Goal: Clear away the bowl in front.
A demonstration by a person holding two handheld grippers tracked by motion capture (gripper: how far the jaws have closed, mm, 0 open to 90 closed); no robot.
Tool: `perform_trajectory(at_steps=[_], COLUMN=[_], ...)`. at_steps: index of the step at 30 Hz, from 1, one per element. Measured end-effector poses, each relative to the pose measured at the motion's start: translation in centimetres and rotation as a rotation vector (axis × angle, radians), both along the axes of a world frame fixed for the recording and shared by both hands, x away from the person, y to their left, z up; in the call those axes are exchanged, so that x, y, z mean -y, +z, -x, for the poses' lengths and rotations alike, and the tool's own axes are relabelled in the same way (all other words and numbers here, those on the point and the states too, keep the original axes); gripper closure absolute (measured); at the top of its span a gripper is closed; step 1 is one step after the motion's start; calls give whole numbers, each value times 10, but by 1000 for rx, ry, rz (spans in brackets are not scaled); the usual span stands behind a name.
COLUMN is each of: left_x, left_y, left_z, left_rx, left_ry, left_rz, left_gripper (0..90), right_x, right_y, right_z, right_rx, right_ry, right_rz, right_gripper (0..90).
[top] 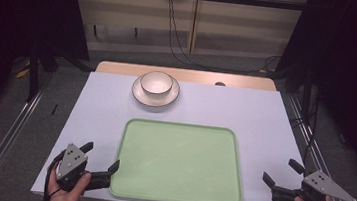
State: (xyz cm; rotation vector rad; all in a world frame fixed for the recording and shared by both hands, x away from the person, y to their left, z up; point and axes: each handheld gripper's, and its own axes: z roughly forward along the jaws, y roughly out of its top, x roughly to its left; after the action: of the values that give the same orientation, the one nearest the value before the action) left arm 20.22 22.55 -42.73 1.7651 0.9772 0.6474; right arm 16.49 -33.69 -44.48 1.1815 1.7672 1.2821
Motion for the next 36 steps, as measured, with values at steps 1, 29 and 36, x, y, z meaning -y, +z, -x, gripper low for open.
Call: perform_trajectory(at_steps=[1, 29, 36], left_x=[-1, 21, 23], left_y=[0, 12, 19], left_z=[0, -19, -32], left_rx=[-3, -69, -54], left_ry=[-7, -72, -83], left_rz=[-2, -11, -1], left_gripper=[26, 28, 24], right_x=[-1, -3, -5], right_y=[0, 0, -1], right_z=[0, 0, -1], right_rx=[-2, -6, -15], right_ry=[9, 90, 99], right_rz=[-2, 15, 20], right_gripper=[25, 45, 44])
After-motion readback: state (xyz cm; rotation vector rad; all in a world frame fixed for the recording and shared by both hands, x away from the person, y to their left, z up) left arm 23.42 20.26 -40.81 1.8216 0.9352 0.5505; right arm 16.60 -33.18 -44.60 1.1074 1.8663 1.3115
